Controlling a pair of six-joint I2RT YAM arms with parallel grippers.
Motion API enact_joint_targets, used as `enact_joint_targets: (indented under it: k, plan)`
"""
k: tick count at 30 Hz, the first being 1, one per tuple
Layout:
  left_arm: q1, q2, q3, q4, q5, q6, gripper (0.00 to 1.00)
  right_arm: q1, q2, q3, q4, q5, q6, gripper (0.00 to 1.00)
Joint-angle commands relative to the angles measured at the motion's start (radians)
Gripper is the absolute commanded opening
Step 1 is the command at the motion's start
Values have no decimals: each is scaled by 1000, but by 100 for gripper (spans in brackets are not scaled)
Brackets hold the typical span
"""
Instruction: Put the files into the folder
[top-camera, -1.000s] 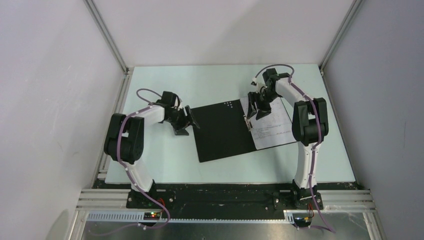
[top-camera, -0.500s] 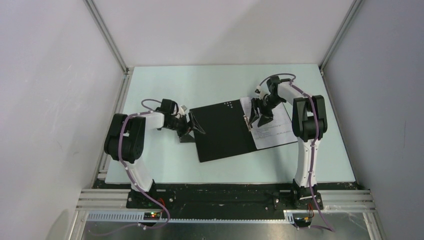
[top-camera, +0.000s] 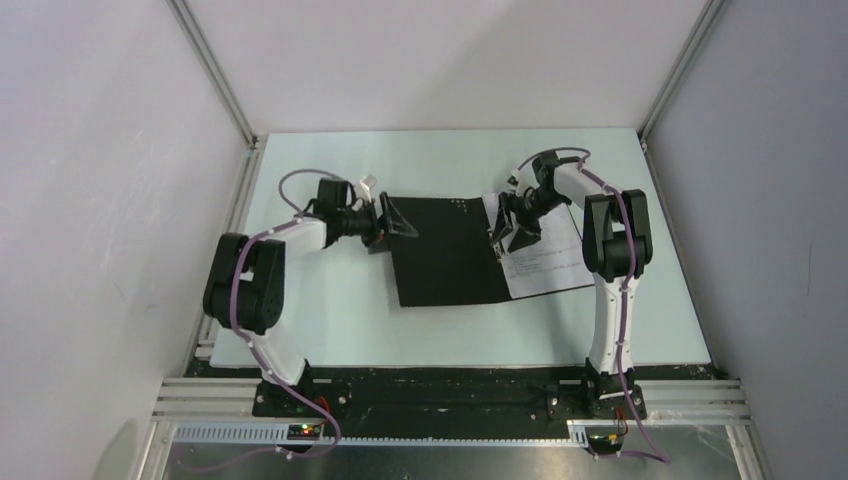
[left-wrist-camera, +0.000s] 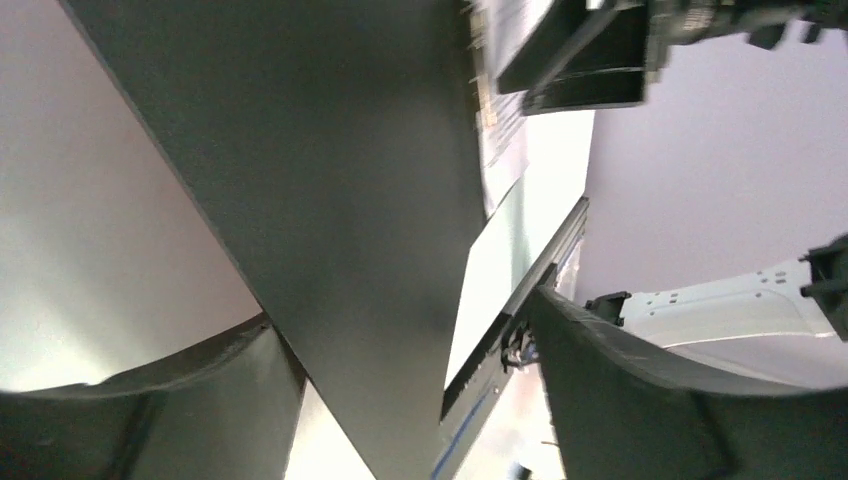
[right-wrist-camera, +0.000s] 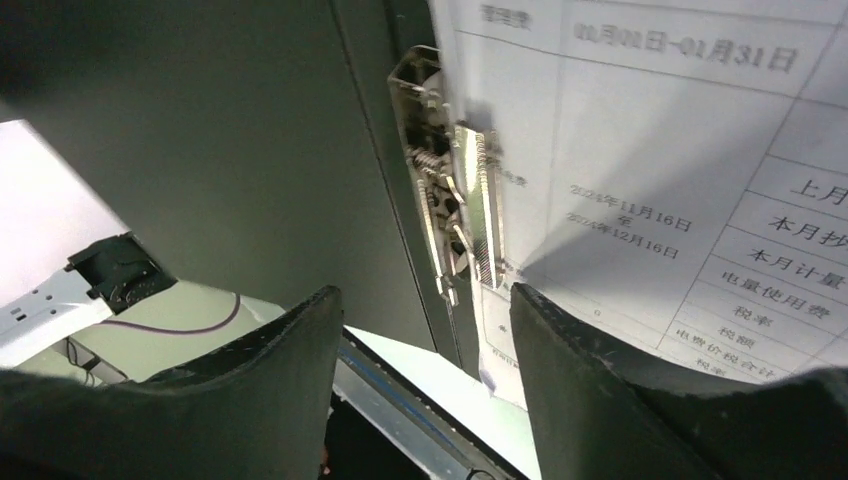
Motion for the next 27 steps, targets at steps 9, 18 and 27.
enact_joint_targets:
  k: [9, 18, 27]
  plan:
    - [-176, -20, 414, -27, -35, 131, 100, -249, -9, 316, -36, 109, -81, 72]
    - [-370, 205, 790, -7, -70, 138, 100, -478, 20, 322, -49, 184, -129, 73]
    - [-514, 581, 1203, 30, -237, 199, 100, -650, -115, 271, -76, 64, -68, 75]
